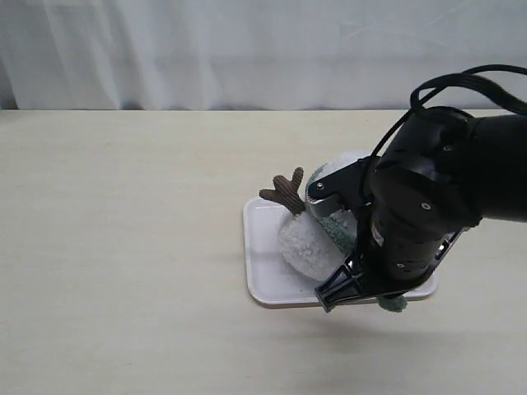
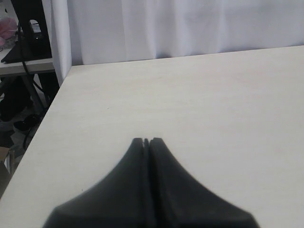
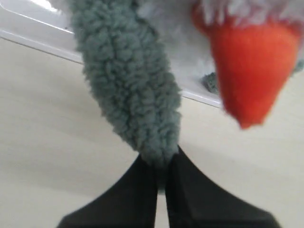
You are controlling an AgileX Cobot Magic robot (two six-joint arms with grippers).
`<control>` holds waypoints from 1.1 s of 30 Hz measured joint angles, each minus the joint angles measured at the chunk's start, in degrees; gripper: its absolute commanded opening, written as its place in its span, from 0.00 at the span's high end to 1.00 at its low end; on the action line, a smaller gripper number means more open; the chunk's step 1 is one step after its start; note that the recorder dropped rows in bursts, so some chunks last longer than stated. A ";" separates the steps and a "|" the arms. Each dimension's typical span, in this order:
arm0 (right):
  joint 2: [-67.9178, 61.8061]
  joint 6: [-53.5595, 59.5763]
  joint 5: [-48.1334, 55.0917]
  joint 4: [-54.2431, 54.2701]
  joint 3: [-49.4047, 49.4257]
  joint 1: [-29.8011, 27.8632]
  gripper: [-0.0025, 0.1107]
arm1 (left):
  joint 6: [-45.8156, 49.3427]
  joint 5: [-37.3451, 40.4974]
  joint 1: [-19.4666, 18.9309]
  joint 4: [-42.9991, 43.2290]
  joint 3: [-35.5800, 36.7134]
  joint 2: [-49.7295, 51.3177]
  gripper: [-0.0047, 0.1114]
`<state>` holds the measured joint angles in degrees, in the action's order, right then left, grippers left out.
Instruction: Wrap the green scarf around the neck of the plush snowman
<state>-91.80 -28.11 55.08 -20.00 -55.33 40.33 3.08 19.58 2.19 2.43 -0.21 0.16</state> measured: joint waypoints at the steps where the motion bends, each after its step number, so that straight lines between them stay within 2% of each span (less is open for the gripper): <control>1: 0.00 0.00 -0.27 -0.20 0.32 0.00 0.94 | 0.00 0.00 0.00 0.00 0.00 0.00 0.96; 21: 0.00 -9.06 -11.91 -11.46 9.89 0.00 0.94 | 0.00 0.00 0.00 0.00 0.00 0.00 0.96; 33: -6.29 -12.97 -10.52 -19.97 10.64 0.00 0.94 | 0.00 0.00 0.00 0.00 0.00 0.00 0.96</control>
<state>-98.09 -41.08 44.57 -39.97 -44.69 40.33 3.08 19.58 2.19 2.43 -0.21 0.16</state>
